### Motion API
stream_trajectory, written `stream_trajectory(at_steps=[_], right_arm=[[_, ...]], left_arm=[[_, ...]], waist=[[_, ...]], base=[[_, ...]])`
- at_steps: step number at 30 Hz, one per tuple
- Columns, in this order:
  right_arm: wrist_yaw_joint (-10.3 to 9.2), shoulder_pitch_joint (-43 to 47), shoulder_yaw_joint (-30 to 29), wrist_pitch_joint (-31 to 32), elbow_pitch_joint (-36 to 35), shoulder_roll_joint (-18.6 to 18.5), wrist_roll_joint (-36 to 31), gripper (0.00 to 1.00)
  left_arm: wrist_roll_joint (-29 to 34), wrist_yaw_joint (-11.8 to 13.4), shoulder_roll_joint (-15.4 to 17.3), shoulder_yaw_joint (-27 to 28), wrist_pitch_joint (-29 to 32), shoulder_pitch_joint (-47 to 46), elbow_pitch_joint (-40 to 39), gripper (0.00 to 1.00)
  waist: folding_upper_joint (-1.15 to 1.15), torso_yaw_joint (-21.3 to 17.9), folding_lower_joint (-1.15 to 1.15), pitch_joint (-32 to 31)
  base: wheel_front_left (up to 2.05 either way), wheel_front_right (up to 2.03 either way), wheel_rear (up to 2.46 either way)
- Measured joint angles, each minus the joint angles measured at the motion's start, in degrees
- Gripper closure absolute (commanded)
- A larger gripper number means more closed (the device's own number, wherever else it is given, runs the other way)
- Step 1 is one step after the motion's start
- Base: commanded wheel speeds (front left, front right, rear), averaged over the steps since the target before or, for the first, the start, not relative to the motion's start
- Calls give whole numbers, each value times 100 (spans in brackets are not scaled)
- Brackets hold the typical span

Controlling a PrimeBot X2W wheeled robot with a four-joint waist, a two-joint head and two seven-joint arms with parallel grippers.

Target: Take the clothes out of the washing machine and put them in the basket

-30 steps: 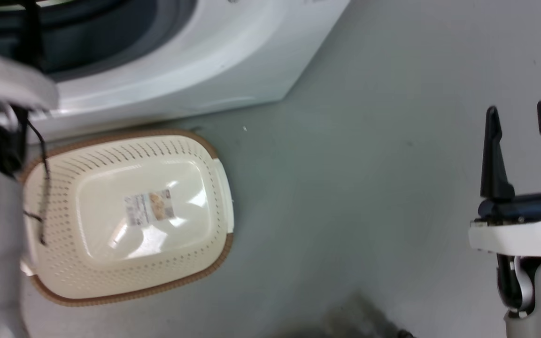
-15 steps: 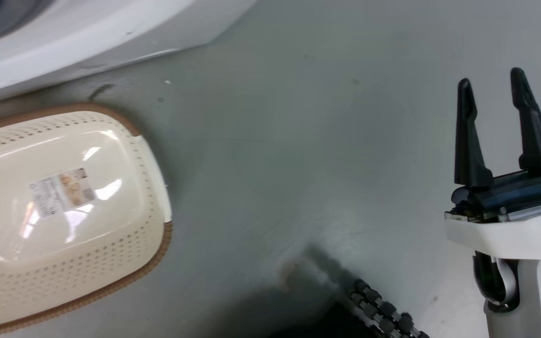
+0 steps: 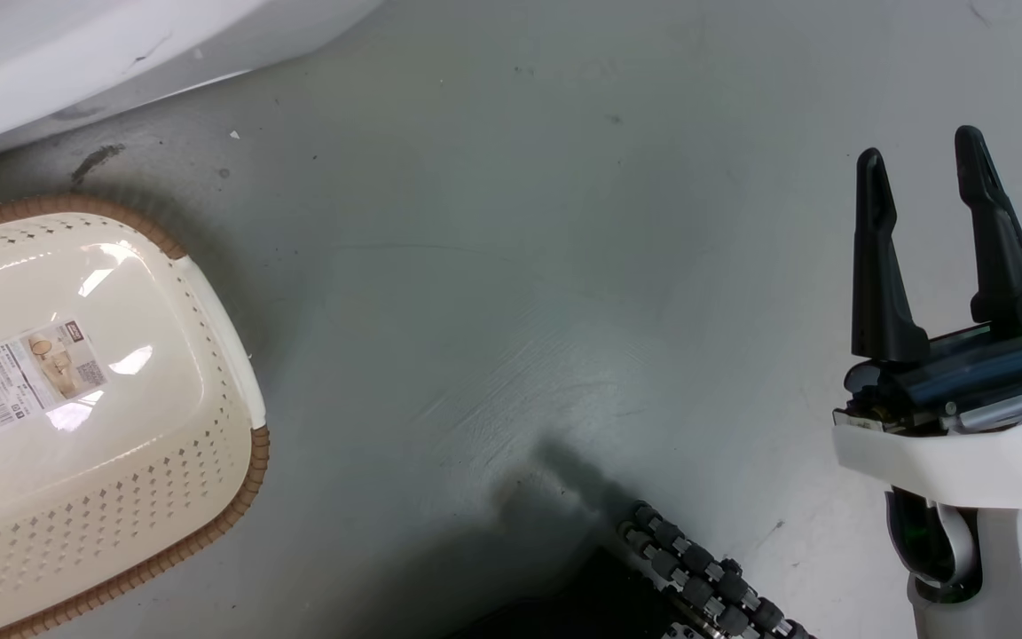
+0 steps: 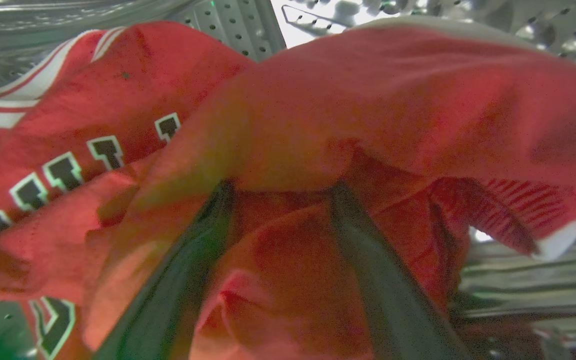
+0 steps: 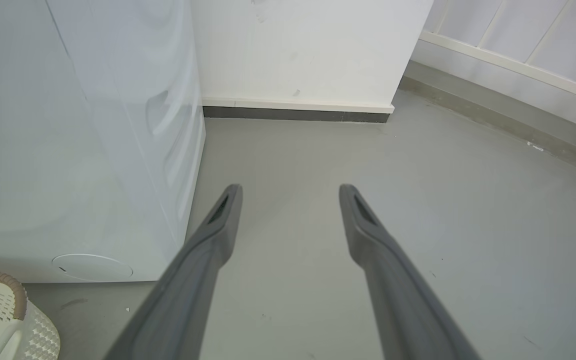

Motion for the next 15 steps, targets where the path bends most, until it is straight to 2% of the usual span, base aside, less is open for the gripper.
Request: stream_trajectory(at_steps=[1,2,3,15], right_arm=[[0,1,-2,0,-5,0,8,0],[0,1,-4,0,-9,0,19,0],[0,2,-7,0,-12,0,18,0],[0,-105,-10,0,51,0,-81,0]], left_arm=[[0,-1,8,-13,-105,0,14,28],[0,-5,24,-29,-190,-1,45,74],[0,-5,31,-63,-226,-3,80,100],[-56,-2,148,-260,-1184,-172,463,100]], waist=[[0,-2,0,12],[0,-3,0,25],[1,-1,0,34],[0,74,0,-1]], base=[[0,0,0],[0,0,0],[0,0,0],[0,0,0]])
